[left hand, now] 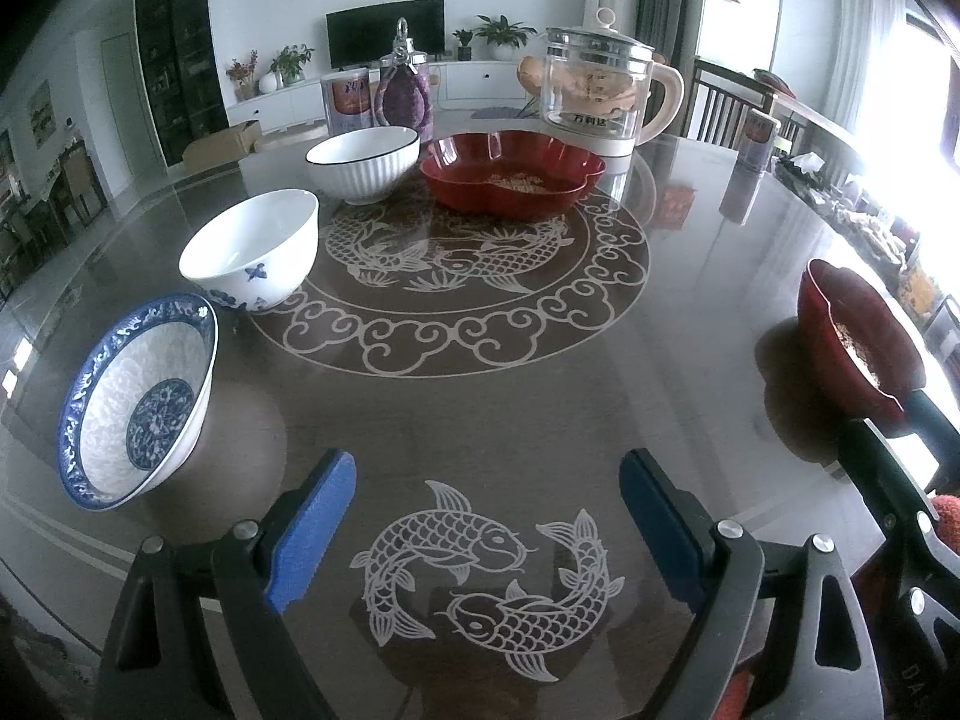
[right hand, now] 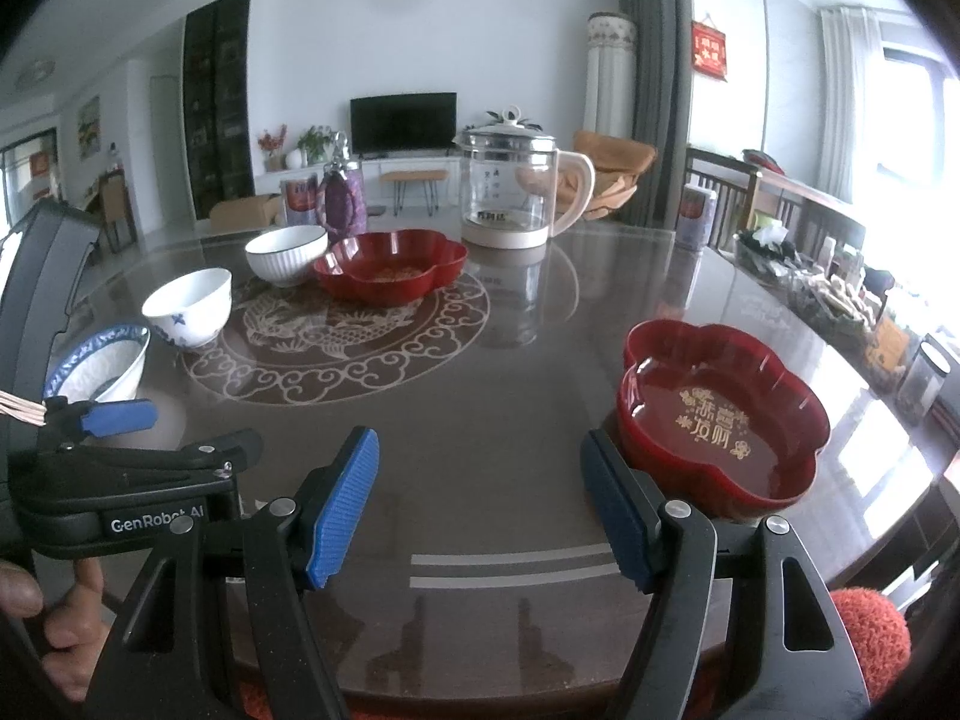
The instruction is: Organize plates and bowls
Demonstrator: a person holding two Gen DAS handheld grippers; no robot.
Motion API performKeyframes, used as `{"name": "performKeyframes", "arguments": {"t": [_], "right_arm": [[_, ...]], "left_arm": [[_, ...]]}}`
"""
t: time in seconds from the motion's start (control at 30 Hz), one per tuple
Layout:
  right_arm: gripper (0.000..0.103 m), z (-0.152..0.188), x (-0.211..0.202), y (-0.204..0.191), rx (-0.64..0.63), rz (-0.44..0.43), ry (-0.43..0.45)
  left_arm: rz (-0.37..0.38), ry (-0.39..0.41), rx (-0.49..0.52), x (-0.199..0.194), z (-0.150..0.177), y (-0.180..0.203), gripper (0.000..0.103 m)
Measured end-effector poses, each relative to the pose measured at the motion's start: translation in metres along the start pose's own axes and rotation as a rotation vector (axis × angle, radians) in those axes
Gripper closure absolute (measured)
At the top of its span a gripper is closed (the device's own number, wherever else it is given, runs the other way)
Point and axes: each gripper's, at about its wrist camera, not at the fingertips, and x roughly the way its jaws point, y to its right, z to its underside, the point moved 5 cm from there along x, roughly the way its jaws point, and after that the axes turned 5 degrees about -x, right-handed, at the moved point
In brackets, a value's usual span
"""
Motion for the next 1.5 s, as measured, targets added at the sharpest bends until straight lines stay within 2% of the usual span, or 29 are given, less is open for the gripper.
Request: {"name": "performKeyframes", "arguments": {"t": [0.47,0.63,0.77,0.93,1.03,1.13,1.2,1.3,1.4,1.5], "right_arm": [[0.030,0.007,-0.001,-0.001,-0.004,0.001,-0.001],[0.030,0.007,0.006,0.001,-0.003,-0.008,-0.020],[0.030,0.009,0.011,0.001,0.004,-0.014,-0.035],[0.030,-0.002,0.020,0.009,0.036,-0.050,-0.065],[0.030,-0.031,0.032,0.015,0.065,-0.124,-0.073],[0.030,-0.068,0.052,0.029,0.112,-0.205,-0.095],[0.030,-0.091,0.070,0.041,0.165,-0.245,-0.125],[0.030,-0.115,0.103,0.057,0.231,-0.279,-0.182],[0.030,-0.124,0.133,0.063,0.244,-0.276,-0.233],[0.030,-0.130,0.176,0.066,0.294,-0.325,-0.319]], "left_arm": [[0.001,-0.010,-0.013,0.003,0.000,-0.003,0.014],[0.003,-0.004,-0.027,0.005,-0.011,-0.008,0.014],[0.032,0.006,-0.053,0.010,-0.039,-0.008,0.014],[0.072,0.014,-0.129,0.026,-0.104,-0.015,0.014],[0.047,-0.020,-0.166,0.053,-0.144,-0.024,0.014],[0.054,-0.118,-0.224,0.090,-0.176,-0.035,0.014],[0.096,-0.191,-0.283,0.112,-0.186,-0.042,0.014],[0.117,-0.262,-0.343,0.135,-0.193,-0.052,0.014],[0.121,-0.311,-0.373,0.154,-0.196,-0.056,0.014],[0.114,-0.342,-0.377,0.168,-0.196,-0.052,0.014]]}}
